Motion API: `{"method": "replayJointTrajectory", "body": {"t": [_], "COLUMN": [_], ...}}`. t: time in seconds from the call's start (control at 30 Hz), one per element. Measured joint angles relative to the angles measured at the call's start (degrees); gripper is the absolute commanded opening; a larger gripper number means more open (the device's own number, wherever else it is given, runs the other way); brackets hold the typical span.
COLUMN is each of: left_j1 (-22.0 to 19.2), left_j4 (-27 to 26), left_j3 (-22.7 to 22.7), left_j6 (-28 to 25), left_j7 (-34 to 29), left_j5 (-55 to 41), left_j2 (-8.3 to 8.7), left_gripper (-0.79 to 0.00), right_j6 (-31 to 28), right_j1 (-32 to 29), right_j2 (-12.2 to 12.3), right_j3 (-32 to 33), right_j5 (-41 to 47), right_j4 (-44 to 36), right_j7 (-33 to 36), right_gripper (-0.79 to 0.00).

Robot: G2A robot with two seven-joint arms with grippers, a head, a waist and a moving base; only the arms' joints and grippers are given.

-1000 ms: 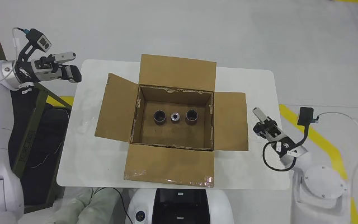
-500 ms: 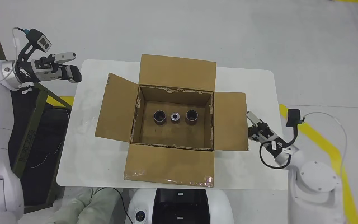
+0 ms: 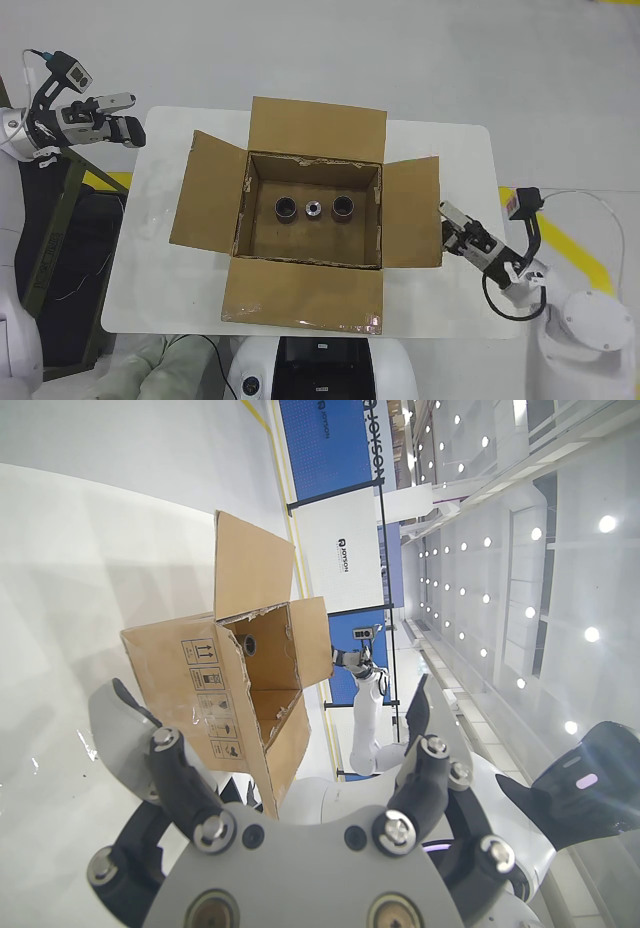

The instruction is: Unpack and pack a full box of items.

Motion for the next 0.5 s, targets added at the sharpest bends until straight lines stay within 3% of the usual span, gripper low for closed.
{"method": "replayJointTrajectory", "body": {"t": [0.2, 0.5], "left_j1": [0.00, 0.00], "left_j4": [0.00, 0.00], "left_j3": [0.00, 0.00], "left_j6": [0.00, 0.00], "left_j7": [0.00, 0.00], "left_j5": [0.00, 0.00], "left_j2": [0.00, 0.00], "left_gripper": [0.000, 0.000], "right_j6": [-0.24, 0.96], "right_j1": [1.33, 6.09], "right_j2": [0.64, 1.36], "right_j3": [-2.65, -12.20], "right_j5": [1.57, -1.48], "right_j4": [-2.27, -1.31], "right_j7": [0.95, 0.02], "right_gripper": [0.000, 0.000]}}
